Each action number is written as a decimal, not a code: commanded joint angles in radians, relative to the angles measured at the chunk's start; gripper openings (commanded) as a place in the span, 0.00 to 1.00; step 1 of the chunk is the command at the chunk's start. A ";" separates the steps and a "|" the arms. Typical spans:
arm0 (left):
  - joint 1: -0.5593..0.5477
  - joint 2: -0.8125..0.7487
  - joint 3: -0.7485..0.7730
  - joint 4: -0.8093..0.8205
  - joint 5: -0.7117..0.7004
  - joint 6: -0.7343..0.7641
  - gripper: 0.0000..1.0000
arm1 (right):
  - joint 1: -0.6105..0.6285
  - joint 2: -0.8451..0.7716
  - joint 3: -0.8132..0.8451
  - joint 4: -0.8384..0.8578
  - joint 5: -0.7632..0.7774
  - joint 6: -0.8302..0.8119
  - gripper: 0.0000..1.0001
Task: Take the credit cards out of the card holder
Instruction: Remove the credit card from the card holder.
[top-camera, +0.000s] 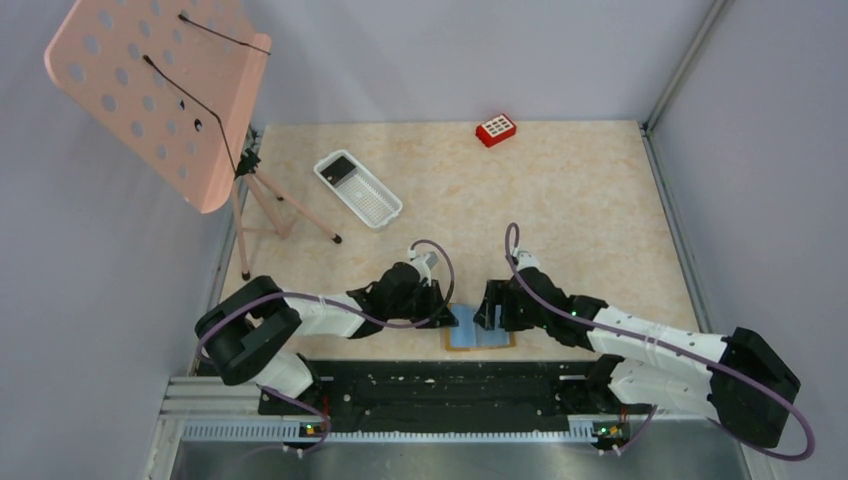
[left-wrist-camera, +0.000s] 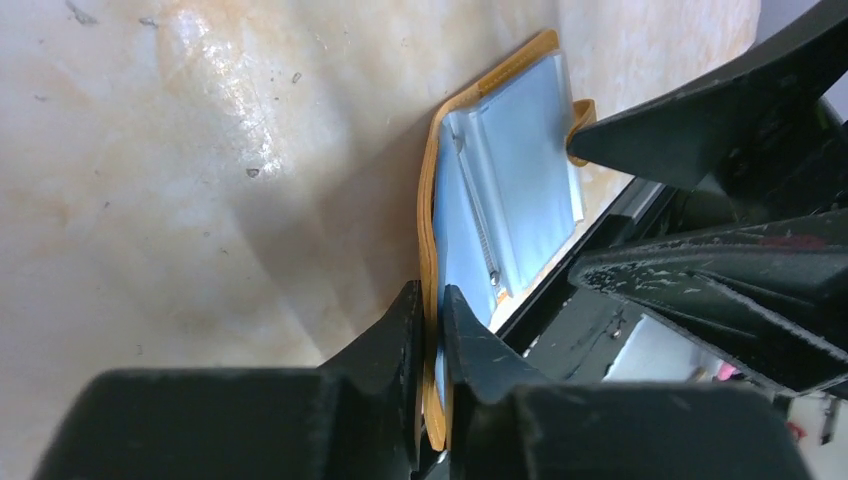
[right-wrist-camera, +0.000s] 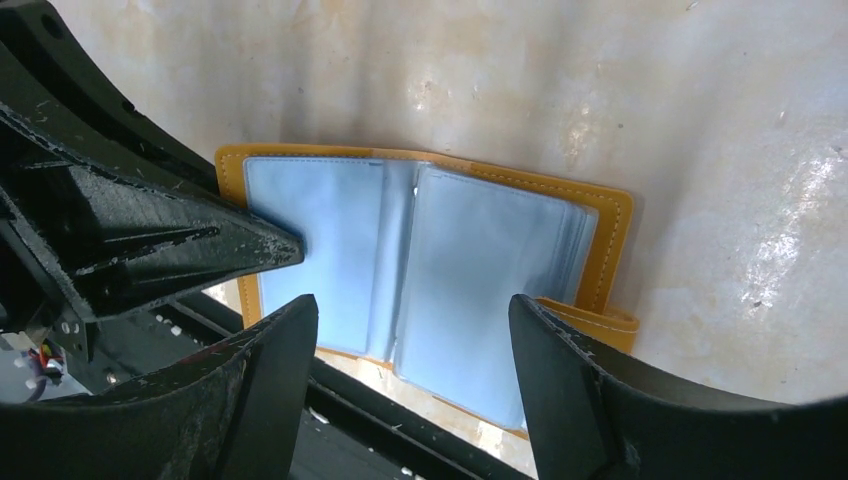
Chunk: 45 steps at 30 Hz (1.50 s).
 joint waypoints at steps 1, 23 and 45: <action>-0.005 -0.052 0.002 0.010 -0.032 -0.014 0.05 | 0.011 -0.026 0.059 -0.008 0.001 -0.018 0.70; -0.026 -0.160 -0.031 -0.095 -0.154 -0.068 0.00 | 0.115 0.161 0.141 -0.057 0.207 0.004 0.71; -0.028 -0.158 -0.042 -0.091 -0.170 -0.070 0.00 | 0.113 0.171 0.096 0.075 0.085 0.016 0.69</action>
